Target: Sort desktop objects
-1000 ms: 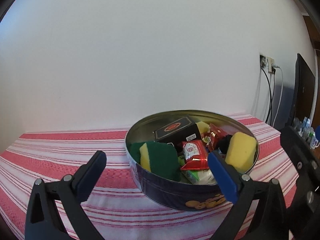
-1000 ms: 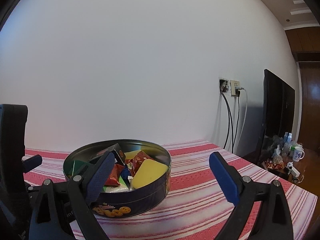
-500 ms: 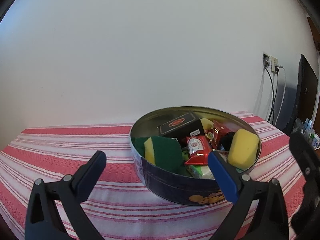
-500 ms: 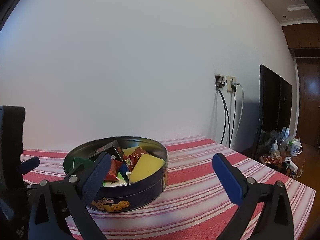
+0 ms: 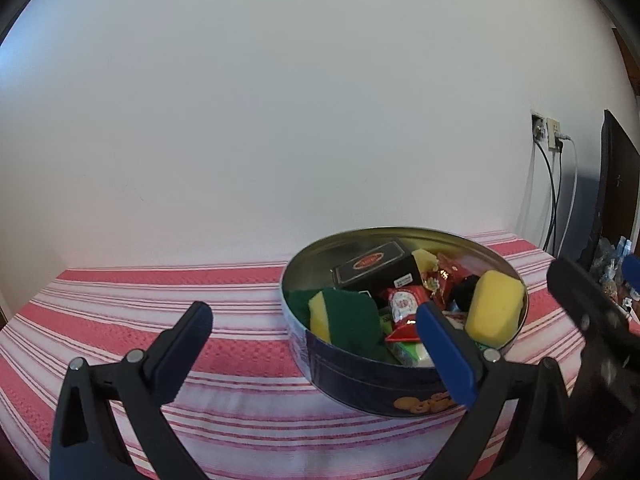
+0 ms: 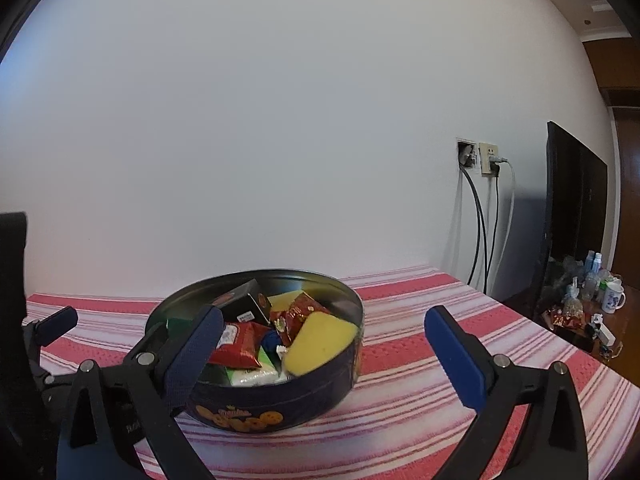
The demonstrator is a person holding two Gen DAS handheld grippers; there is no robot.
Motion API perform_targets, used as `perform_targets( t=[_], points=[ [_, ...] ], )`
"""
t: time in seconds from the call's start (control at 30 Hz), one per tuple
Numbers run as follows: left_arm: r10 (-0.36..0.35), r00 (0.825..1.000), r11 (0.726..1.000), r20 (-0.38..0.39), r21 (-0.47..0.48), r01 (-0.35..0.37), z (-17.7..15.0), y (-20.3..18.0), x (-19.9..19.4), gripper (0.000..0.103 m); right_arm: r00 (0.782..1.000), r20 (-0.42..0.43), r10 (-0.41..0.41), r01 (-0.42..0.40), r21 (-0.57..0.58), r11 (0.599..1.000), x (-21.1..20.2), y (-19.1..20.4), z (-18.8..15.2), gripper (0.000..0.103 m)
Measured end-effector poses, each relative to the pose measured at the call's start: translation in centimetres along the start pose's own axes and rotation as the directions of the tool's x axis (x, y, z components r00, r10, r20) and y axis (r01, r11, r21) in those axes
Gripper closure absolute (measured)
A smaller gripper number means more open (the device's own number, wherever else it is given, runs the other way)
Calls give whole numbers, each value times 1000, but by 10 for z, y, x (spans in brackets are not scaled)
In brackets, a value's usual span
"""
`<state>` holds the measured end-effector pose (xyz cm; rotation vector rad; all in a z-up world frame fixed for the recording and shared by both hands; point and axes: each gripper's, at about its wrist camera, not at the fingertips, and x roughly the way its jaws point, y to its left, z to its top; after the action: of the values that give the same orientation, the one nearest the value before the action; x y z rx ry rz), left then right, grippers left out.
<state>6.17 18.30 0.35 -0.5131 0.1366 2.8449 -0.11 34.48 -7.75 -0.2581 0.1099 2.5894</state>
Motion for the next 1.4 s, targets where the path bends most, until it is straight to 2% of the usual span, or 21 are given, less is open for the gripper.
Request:
perform_targets(
  t=[0.27,0.37,0.47,0.6,0.77,0.97,1.3,1.4],
  points=[
    [10,1000,1000,2,-5,-10,4,5,-2,0,1000,23,1,-2,42,999,10,5,24,0],
    [19,1000,1000,-3,-4,-19,4,7,-1,0,999,51,-4,0,70,998,12,5,16,0],
    [12,1000,1000,-13,-23,-12,4,11,0,0,1000,16,6,-7,94,996,16,-1,8,0],
    [24,1000,1000,-15,-11,-24,2,11,1,0,1000,21,1,-3,117,993,14,-7,8,0],
    [35,999,999,-17,7,-35,1,12,1,0,999,44,-22,20,38,999,9,7,7,0],
    [23,999,999,-34,-23,-24,0,20,2,0,994,107,-31,35,-37,999,-3,20,7,0],
    [19,999,999,-41,-34,-21,-1,25,1,0,994,104,-31,35,-42,998,-3,19,6,0],
    [-7,999,999,-51,-48,5,-1,27,2,0,994,104,-34,39,-45,998,-3,19,6,0]
  ],
)
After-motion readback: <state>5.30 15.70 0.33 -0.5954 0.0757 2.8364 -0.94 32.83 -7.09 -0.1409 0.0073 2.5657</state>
